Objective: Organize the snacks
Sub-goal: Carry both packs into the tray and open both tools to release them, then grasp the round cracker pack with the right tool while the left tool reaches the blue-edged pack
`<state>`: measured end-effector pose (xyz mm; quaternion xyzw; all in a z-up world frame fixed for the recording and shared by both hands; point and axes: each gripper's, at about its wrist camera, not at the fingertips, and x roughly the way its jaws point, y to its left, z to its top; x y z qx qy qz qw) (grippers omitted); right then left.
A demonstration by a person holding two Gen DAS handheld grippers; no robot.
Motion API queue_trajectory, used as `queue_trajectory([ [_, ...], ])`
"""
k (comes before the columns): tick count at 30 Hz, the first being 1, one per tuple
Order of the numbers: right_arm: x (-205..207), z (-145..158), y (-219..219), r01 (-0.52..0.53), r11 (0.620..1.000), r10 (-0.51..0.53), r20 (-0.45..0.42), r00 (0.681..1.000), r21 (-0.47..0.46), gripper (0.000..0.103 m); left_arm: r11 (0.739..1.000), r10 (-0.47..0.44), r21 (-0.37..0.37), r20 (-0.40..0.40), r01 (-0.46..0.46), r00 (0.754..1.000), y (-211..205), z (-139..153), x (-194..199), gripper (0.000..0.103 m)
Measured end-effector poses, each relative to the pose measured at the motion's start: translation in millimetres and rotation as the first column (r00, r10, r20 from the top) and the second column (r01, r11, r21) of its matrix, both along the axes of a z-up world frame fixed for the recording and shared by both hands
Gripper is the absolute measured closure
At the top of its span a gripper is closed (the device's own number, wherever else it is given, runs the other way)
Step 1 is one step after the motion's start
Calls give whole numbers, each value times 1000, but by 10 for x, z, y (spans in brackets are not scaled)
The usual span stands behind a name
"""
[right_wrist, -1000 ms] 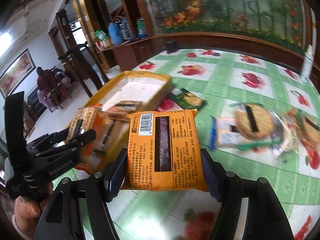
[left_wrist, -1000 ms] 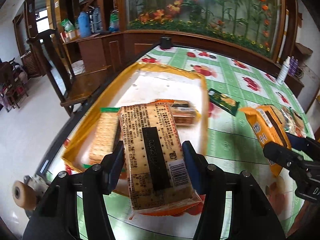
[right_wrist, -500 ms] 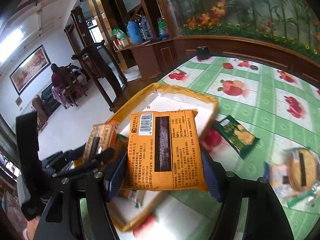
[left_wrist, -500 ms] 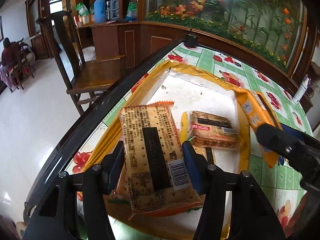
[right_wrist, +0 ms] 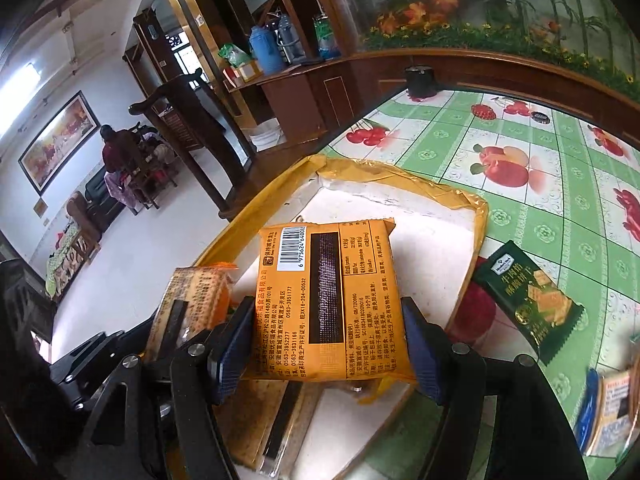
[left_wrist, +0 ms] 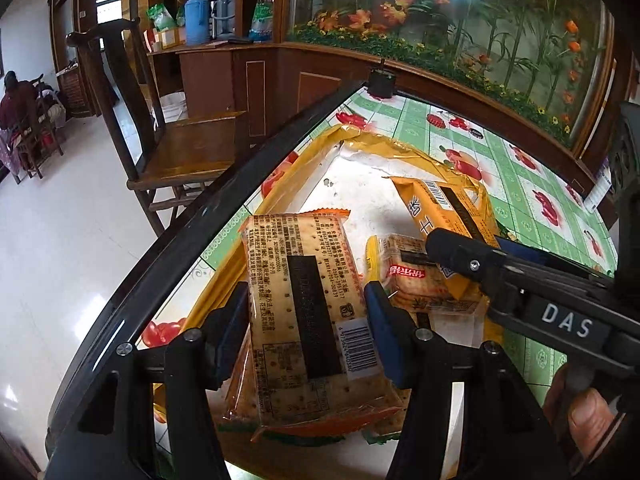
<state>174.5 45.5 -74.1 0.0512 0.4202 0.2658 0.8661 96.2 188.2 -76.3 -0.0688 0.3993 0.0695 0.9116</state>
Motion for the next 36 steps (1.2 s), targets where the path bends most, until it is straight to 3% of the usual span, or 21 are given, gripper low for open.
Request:
queue_trajectory([
  [5,16,-43,15,3,1000,-3,-13,1000,-9,31,1000,7,19,14,-7,1000,-12,26,-17,24],
  [11,-73,70,-126,35,999,-35,7,999,12,26,1000,24,-3,21,-24,999,26,83,-67,21],
  [18,-305,222,-667,120,992,-121,45,992,25,19,1000,18,-18,49,-17,999,-101,191,-140,21],
  [27,-661,93,-1628,256,966,-256,17,966,23,18,994,-113,-4,67,114,991,-752,279,-165,21],
  [36,-981,-76,-2573,402,916,-402,-25,915,10,17,958,-287,-3,40,288,957,-1548,221,-85,21],
])
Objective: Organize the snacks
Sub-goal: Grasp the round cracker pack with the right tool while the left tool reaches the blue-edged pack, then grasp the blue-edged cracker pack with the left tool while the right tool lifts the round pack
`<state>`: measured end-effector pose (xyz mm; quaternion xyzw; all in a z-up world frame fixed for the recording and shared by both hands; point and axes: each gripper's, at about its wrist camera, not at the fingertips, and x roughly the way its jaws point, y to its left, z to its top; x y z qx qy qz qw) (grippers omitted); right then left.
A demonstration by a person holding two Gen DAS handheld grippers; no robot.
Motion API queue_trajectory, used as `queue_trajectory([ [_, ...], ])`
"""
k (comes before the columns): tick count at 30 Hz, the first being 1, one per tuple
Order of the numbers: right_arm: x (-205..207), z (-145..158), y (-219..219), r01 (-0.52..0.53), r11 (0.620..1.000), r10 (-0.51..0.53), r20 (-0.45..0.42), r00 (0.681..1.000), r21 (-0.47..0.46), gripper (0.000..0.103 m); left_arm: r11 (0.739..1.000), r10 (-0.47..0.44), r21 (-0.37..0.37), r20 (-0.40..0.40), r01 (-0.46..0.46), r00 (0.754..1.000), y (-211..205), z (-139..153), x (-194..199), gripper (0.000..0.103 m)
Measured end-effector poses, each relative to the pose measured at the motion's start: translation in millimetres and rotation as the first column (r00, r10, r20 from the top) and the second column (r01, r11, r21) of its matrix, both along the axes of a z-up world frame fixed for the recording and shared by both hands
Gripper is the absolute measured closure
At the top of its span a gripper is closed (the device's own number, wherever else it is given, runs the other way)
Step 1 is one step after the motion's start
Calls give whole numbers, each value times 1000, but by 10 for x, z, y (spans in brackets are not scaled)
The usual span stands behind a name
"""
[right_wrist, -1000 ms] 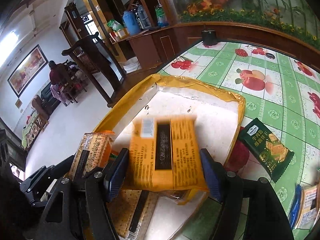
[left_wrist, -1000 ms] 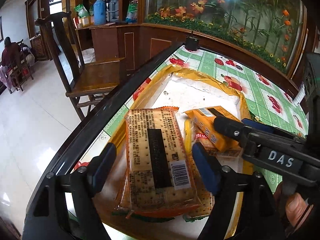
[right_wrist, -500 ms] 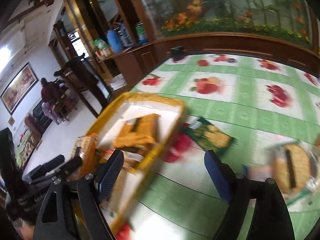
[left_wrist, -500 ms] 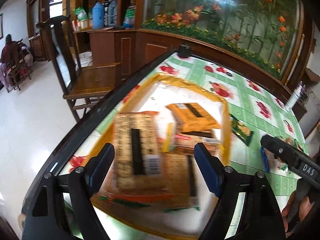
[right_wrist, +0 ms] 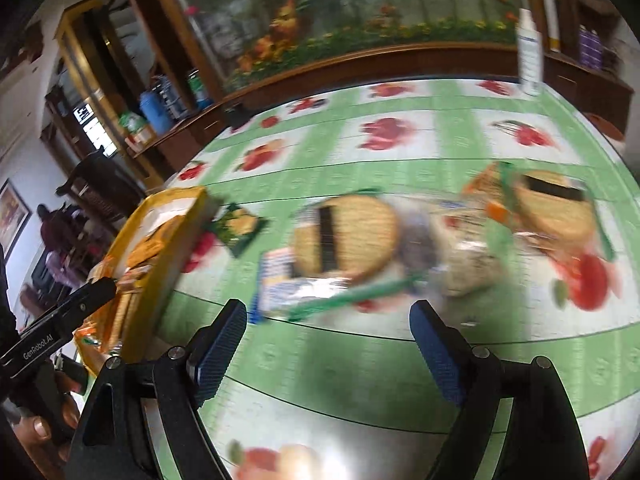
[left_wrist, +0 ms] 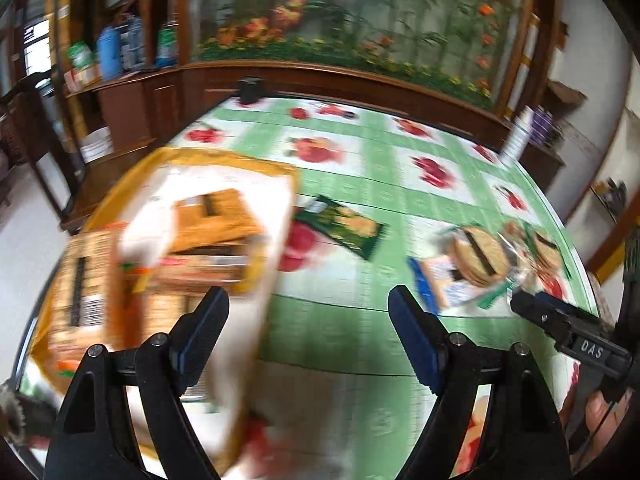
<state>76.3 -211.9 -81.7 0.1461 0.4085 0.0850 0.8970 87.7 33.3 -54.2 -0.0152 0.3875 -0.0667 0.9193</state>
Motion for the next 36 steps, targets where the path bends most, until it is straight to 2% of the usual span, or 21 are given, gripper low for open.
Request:
queue_trajectory([
  [4,-46,-37,-305,44,999,-44,-6,999,6,17,992,-110,53,-19,111,994,-419,-85,63,21],
  [7,-29,-57,-440,62,998,-62,-8,998,22,17,985,-152,79,-26,154,988,-567,-127,52,21],
  [12,170,-12,-297,4,1000,-4,9,1000,15,17,981,-172,79,-43,175,984,-605,-188,82,21],
  [13,215,4,-229,-16,1000,16,16,1000,6,17,981,-174,77,-47,177,984,-599,-202,92,21],
  [17,440,68,62,-77,993,81,40,996,-92,3,982,-172,70,-59,176,983,-545,-248,148,21],
  [21,677,3,259,-90,978,94,14,995,-189,2,982,-175,66,-67,179,982,-495,-278,199,21],
  [25,888,-188,282,-85,971,73,-59,996,-223,2,976,-199,76,-82,206,976,-524,-321,248,21],
  [27,921,-256,250,-82,970,67,-73,995,-227,7,968,-223,95,-94,232,970,-585,-350,273,21],
  [28,903,-264,213,-79,978,68,-62,996,-194,23,962,-241,112,-98,251,966,-641,-365,282,21],
  [29,885,-257,166,-84,986,76,-58,995,-147,26,956,-253,126,-101,265,962,-684,-371,291,21],
  [33,786,-178,17,-63,992,59,-35,998,-112,26,918,-332,194,-94,345,938,-943,-350,332,21],
  [36,656,-53,-156,-40,997,40,3,999,-60,26,869,-394,295,-78,398,916,-1217,-360,389,21],
])
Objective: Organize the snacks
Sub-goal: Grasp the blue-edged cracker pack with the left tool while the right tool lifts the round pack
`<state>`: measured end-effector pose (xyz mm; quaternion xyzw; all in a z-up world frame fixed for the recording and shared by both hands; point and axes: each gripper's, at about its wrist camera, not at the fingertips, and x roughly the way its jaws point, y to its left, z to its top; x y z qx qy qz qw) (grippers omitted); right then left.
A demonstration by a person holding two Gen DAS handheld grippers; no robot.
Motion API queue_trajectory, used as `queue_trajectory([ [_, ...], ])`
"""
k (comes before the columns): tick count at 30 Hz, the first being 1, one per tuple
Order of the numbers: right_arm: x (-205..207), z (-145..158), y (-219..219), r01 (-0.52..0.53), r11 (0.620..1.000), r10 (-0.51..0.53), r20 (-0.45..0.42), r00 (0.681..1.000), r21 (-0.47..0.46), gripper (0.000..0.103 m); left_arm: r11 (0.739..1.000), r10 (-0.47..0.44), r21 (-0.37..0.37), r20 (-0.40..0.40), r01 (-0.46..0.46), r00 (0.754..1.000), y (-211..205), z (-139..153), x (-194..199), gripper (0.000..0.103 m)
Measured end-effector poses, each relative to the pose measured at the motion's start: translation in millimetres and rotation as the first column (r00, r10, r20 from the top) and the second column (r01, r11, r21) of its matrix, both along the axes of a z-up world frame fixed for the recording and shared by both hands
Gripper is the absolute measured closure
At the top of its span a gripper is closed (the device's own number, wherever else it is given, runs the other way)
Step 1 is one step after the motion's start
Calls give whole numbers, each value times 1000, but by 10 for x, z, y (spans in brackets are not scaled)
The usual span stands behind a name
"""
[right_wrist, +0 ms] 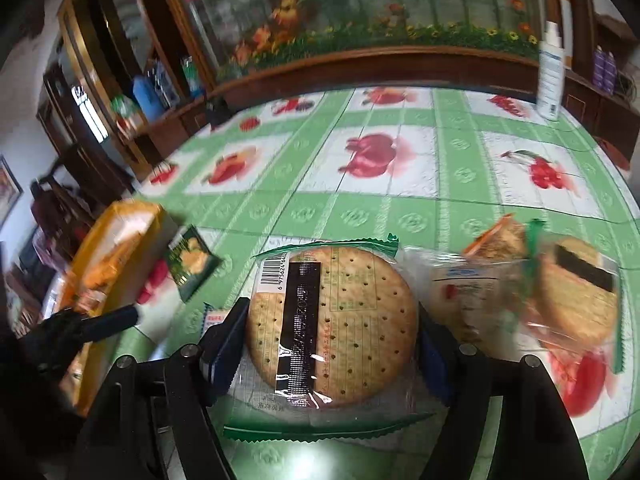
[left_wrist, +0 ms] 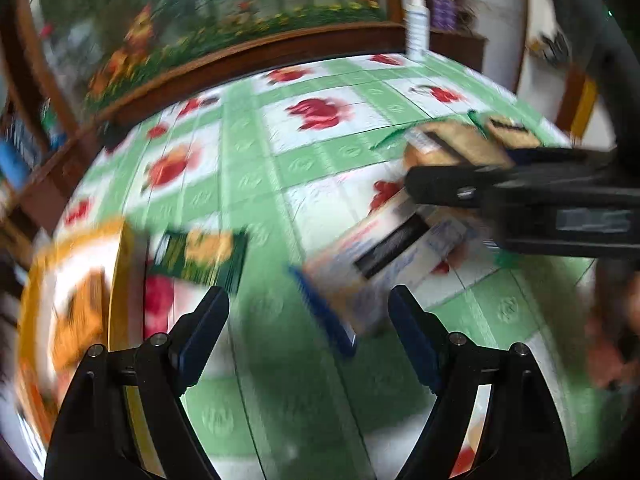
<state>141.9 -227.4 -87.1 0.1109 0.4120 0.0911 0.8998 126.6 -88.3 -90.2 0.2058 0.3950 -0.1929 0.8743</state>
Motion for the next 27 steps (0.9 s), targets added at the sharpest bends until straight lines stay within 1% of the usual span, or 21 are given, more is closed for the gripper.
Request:
queue_trajectory([
  [2,-98,91,-116,10,999,-11,21,1000,34,27,997,-59,60,32,57,998,-176,-29,40,20],
  [3,-148,137,-168,19,999,-21,32,999,42,27,995,-78,69,41,75,996,-227,-19,64,20],
  [4,-198,185,-224,29,999,-31,41,999,47,26,991,-112,74,24,109,993,-290,-20,105,20],
  [7,-338,273,-401,62,996,-65,63,996,59,26,985,-159,65,-13,160,987,-348,29,173,21],
  [9,-409,296,-505,81,994,-85,66,994,70,26,971,-236,15,-68,238,969,-372,49,177,21],
  [10,-455,307,-569,95,993,-100,70,993,77,26,961,-277,-9,-111,277,955,-387,27,184,21],
  [11,-493,314,-627,106,991,-112,72,991,82,26,951,-307,0,-149,310,940,-436,-34,189,21],
  [12,-538,321,-692,120,989,-127,74,989,91,26,946,-312,41,-151,322,938,-485,-92,192,21],
  [13,-567,323,-744,129,987,-137,74,988,98,26,940,-309,103,-139,324,941,-548,-160,186,19],
  [14,-587,321,-781,137,985,-145,72,987,103,26,935,-321,124,-106,333,941,-588,-176,178,11],
  [15,-610,318,-817,145,983,-153,69,986,109,26,935,-323,122,-96,333,942,-612,-166,193,10],
  [16,-631,312,-847,151,982,-159,65,985,117,26,937,-313,125,-110,326,943,-631,-182,225,8],
  [17,-651,307,-866,155,981,-163,62,985,120,26,946,-296,98,-137,310,946,-641,-182,294,9],
  [18,-667,303,-866,156,981,-164,61,985,117,26,952,-283,76,-156,297,946,-642,-183,335,14],
  [19,-691,305,-865,158,981,-165,62,984,113,26,960,-267,36,-175,277,948,-621,-176,374,18],
  [20,-724,309,-868,159,981,-167,63,984,114,26,966,-255,3,-187,260,949,-598,-168,378,32],
  [21,-749,313,-867,159,980,-167,63,984,117,26,972,-233,-3,-186,236,955,-574,-164,374,36],
  [22,-778,318,-857,159,980,-167,65,984,118,26,977,-210,1,-174,213,962,-550,-167,350,37],
  [24,-840,334,-847,159,980,-168,71,983,117,26,983,-181,0,-161,183,970,-510,-166,267,44],
  [27,-922,342,-828,156,980,-165,75,983,121,26,991,-131,19,-124,134,984,-455,-162,71,47],
])
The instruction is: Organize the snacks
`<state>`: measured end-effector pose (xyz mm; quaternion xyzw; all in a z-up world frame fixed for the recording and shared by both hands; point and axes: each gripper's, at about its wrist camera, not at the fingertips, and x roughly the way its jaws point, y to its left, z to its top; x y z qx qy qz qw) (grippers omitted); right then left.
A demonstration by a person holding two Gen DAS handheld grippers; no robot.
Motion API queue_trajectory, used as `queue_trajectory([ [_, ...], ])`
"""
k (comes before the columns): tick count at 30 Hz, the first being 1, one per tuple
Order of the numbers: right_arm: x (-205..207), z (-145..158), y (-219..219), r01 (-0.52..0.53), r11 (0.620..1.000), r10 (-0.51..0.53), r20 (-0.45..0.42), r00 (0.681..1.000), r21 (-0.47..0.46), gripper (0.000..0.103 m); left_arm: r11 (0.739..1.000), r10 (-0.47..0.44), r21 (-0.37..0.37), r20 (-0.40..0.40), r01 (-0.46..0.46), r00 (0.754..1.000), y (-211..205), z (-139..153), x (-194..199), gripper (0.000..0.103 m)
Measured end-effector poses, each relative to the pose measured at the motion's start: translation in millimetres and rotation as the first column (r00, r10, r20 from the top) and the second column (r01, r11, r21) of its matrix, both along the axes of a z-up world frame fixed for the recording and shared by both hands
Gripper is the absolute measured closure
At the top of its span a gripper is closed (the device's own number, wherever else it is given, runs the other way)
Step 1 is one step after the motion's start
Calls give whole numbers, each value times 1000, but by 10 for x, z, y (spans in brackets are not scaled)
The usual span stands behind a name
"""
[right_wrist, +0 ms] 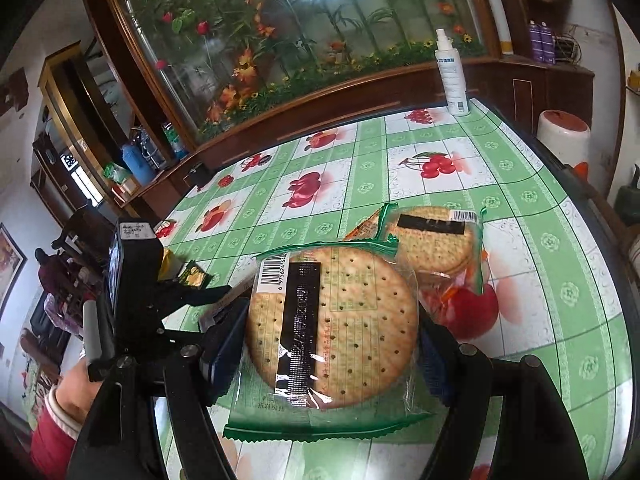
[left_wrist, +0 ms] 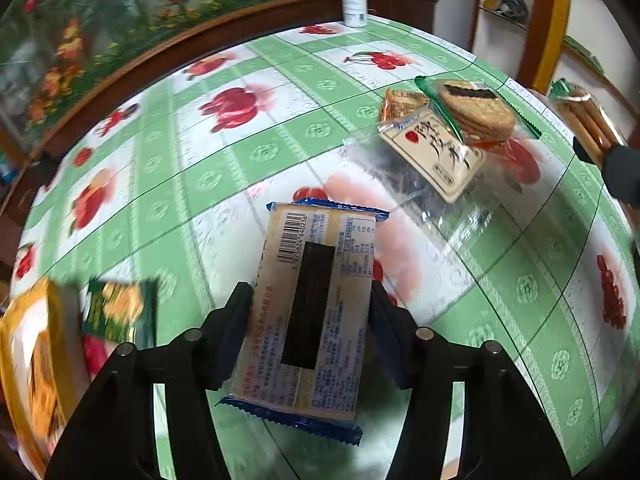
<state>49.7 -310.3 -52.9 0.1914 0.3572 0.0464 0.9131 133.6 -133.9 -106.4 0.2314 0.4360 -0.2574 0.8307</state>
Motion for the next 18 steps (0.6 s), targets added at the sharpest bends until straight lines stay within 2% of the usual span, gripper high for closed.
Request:
queue_trajectory([
  [10,-243,-69,189,-22,1000,22,-8,1000,7,26,989,141,-53,35,-139,989,328,24,-501,47],
  [18,-503,-203,403,-43,999,43,-19,999,19,26,950,285,-154,79,-271,955,769,278,-815,47],
])
